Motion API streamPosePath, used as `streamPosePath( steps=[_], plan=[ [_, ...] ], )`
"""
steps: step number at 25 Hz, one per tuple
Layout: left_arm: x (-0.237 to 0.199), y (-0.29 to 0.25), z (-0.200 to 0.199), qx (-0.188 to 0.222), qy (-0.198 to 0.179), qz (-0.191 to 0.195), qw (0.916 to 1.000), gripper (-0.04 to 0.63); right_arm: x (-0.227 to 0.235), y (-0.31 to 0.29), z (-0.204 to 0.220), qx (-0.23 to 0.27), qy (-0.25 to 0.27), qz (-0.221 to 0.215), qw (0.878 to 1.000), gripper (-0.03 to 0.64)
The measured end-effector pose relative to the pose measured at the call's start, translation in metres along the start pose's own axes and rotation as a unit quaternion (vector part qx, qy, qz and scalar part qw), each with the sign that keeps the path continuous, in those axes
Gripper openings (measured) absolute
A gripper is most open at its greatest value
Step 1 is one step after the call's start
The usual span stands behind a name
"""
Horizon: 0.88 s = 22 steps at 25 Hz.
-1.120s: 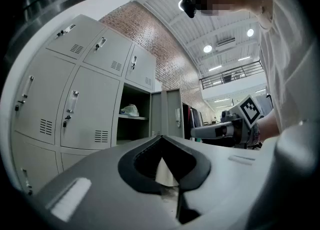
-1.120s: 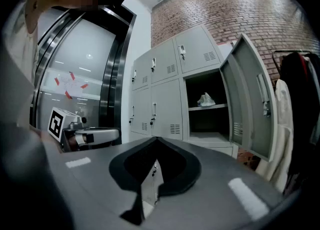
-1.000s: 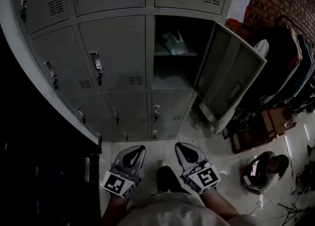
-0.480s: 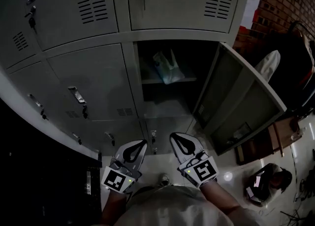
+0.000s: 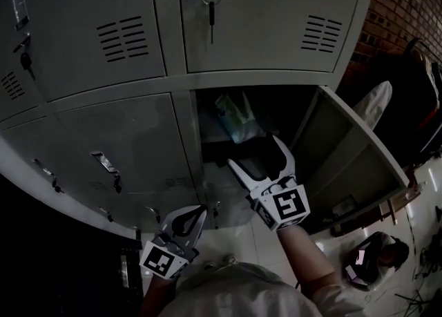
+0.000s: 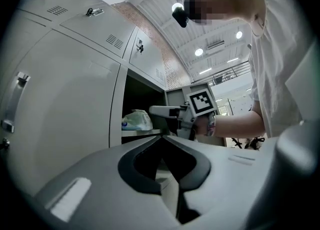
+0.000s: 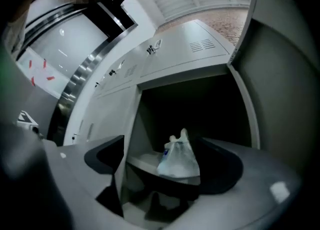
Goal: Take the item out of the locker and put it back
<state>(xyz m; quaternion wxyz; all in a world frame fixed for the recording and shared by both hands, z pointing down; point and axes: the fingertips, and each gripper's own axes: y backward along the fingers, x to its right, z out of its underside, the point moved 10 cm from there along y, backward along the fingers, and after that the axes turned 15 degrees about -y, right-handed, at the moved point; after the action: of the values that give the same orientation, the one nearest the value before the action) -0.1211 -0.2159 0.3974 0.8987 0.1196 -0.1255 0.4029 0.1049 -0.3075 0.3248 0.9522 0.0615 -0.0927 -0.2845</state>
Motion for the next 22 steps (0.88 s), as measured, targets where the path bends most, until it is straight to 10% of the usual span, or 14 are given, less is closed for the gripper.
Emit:
streamPosePath(
  steps=[11, 18, 22],
  plan=[
    [-0.025, -0.021, 0.011, -0.003, -0.014, 0.035, 0.9993, -0.003, 0.034, -0.079, -0.002, -0.063, 0.036, 0.069, 0.995, 0.415],
    [-0.036, -0.024, 0.017, -0.003, -0.007, 0.033, 0.9994, -0.003, 0.034, -0.080, 0.006, -0.084, 0.086, 0.097, 0.988, 0.057],
    [-0.041, -0.017, 0.017, -0.004, 0.001, 0.029, 0.9996, -0.002, 0.032, -0.076, 0.003, -0.075, 0.080, 0.098, 0.989, 0.013]
  ],
)
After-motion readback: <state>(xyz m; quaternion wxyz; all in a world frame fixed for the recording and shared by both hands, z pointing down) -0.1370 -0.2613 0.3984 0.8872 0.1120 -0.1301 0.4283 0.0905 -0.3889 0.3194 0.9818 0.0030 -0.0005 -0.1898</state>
